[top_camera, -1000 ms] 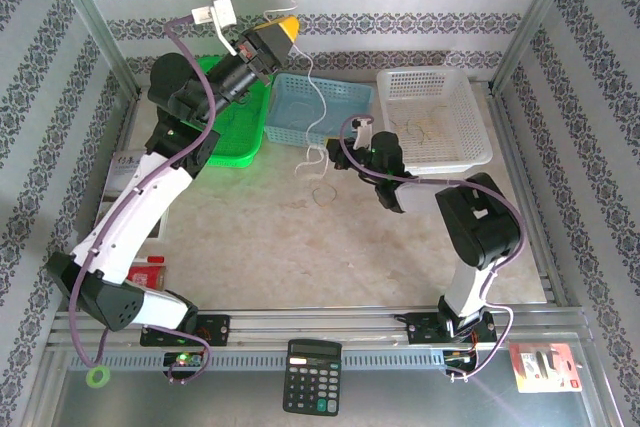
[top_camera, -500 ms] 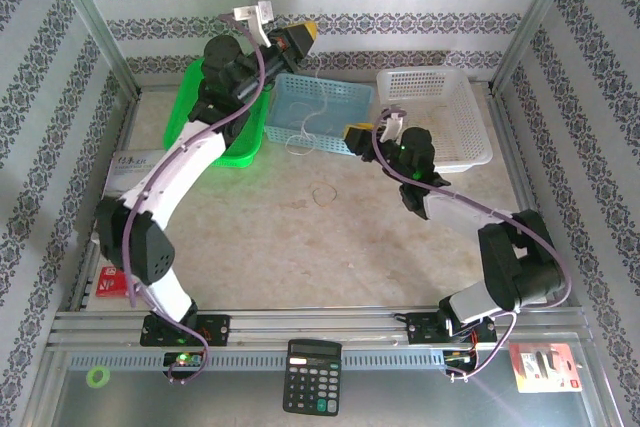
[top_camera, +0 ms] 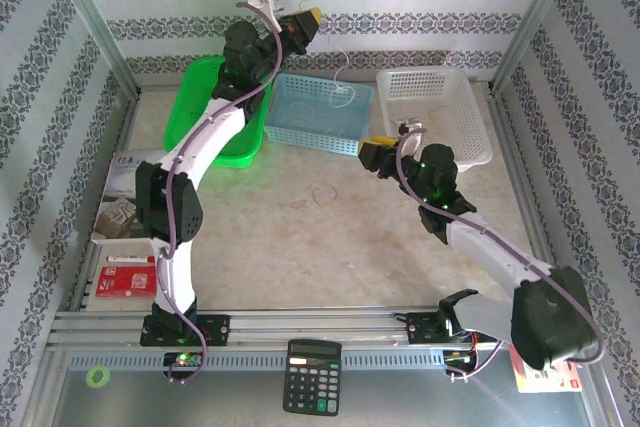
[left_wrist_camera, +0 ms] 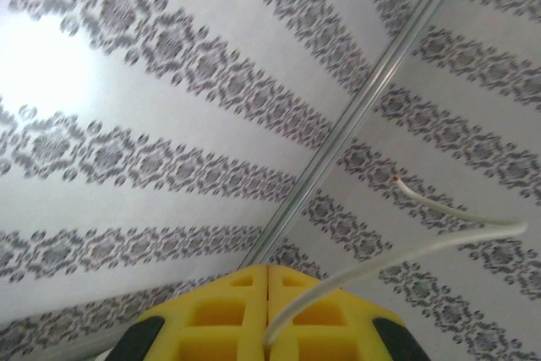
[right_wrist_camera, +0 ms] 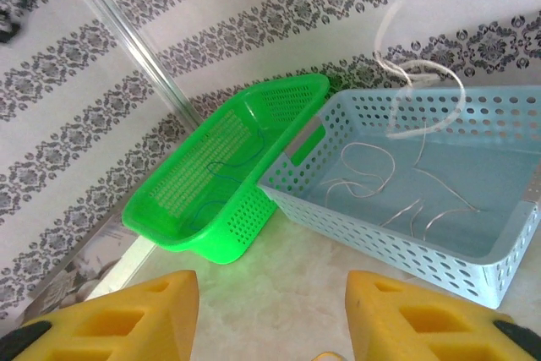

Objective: Untangle the cables

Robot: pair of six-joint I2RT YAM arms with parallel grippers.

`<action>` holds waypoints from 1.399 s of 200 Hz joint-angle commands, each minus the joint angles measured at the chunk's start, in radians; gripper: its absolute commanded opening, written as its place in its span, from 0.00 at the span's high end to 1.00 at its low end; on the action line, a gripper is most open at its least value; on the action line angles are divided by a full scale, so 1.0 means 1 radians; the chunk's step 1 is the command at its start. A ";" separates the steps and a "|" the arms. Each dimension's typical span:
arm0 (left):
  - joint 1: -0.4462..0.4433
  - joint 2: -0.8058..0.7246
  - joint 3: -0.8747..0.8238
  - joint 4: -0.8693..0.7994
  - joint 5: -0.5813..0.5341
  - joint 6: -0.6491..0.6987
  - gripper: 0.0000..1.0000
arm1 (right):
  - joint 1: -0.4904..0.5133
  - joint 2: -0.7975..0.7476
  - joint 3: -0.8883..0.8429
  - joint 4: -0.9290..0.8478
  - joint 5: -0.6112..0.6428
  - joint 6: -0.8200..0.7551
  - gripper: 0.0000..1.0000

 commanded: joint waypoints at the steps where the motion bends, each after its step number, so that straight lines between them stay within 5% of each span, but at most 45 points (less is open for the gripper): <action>1: 0.009 0.058 -0.019 0.052 0.021 0.012 1.00 | -0.015 -0.080 -0.022 -0.083 0.002 -0.034 0.50; 46: 0.006 0.178 -0.034 -0.084 0.053 0.070 0.98 | -0.023 -0.180 -0.028 -0.200 0.000 -0.049 0.49; 74: 0.000 0.248 0.094 -0.369 0.065 0.173 0.87 | -0.023 -0.188 -0.019 -0.243 -0.011 -0.045 0.49; 122: -0.006 0.227 0.148 -0.633 -0.003 0.293 0.36 | -0.018 -0.172 -0.016 -0.264 -0.014 -0.041 0.49; 187: -0.006 0.081 0.114 -0.690 -0.004 0.319 0.00 | 0.043 -0.076 0.029 -0.327 0.023 -0.068 0.48; 223: -0.006 -0.072 -0.047 -0.619 -0.005 0.277 0.00 | 0.105 0.037 0.067 -0.368 0.041 -0.078 0.48; 280: -0.005 -0.412 -0.527 -0.434 -0.060 0.150 0.00 | 0.213 0.294 0.197 -0.415 0.064 -0.067 0.48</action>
